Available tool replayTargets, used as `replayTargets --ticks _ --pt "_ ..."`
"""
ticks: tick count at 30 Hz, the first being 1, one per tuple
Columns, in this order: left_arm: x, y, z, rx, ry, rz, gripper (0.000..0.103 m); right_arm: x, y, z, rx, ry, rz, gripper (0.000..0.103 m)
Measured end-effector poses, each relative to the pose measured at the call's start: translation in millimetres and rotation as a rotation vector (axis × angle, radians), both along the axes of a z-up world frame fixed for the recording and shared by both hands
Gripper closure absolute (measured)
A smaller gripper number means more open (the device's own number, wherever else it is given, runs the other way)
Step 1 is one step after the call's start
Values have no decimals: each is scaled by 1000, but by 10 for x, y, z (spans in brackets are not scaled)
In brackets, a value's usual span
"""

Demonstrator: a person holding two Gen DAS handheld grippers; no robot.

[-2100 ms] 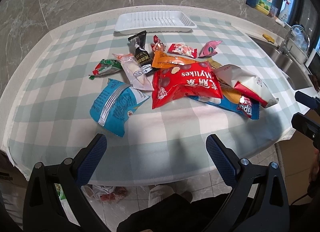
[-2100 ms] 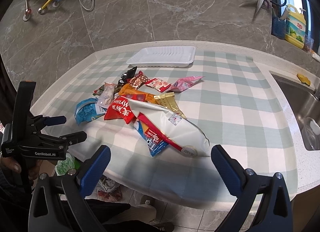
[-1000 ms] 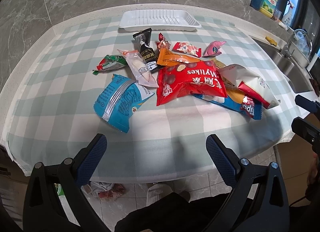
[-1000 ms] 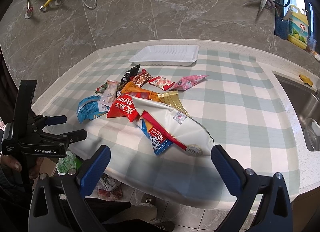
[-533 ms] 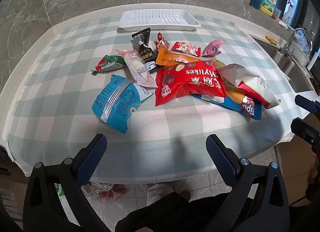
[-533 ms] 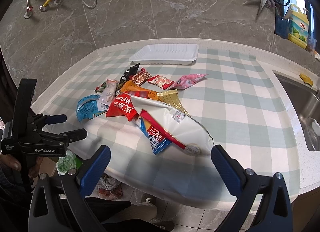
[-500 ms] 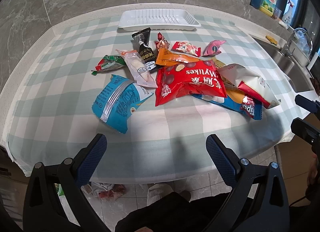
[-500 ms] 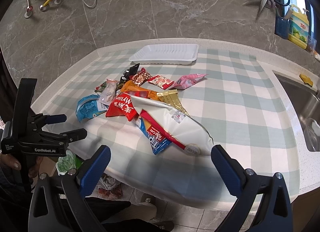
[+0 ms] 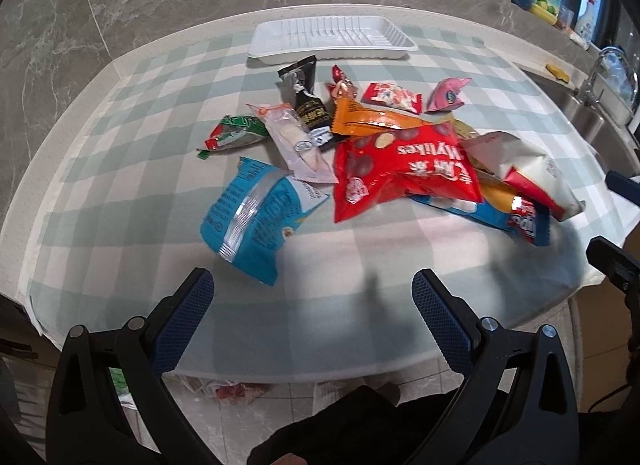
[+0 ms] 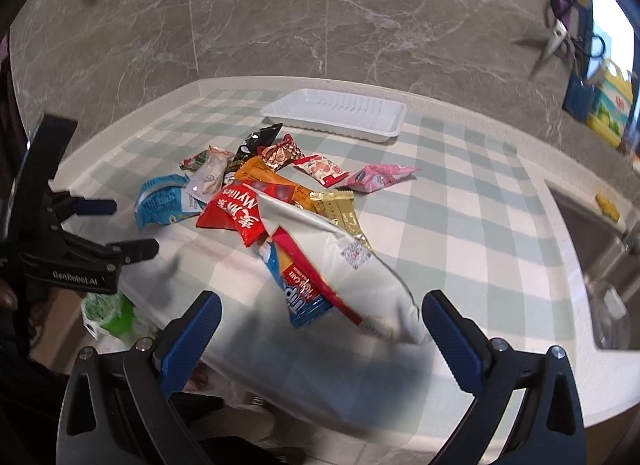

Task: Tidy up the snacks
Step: 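Grasp the blue wafer bag with the left gripper while the right grasps the white-red bag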

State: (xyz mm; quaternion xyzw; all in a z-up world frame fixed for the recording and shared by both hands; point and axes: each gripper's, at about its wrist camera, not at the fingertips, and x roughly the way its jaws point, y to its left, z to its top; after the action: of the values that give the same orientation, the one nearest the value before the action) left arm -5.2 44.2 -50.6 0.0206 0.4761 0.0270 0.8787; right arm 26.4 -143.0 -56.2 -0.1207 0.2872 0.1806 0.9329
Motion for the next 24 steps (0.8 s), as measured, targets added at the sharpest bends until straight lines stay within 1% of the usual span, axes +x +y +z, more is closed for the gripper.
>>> replayTargets --ticks 6,9,11,15,17,20,22,24 --pt "163 86 -36 84 -10 15 2 102 74 -6 -93 -52 13 6" --pt "259 113 -56 143 -14 13 2 179 133 -49 -171 -68 19 15" --pt "312 123 -70 185 -21 6 2 227 167 -84 -221 -76 27 23" --pt "426 106 -116 268 -20 -25 2 318 232 -163 -305 -91 42 27" --pt "480 102 -147 303 -18 -39 2 376 257 -200 -326 -79 55 36" --pt "560 93 -214 328 -6 -60 2 473 283 -258 -352 -58 62 45" --pt "615 96 -257 338 5 -69 2 515 306 -283 -366 -58 65 46" --pt "659 76 -305 353 11 -80 2 561 342 -316 -393 -63 65 50"
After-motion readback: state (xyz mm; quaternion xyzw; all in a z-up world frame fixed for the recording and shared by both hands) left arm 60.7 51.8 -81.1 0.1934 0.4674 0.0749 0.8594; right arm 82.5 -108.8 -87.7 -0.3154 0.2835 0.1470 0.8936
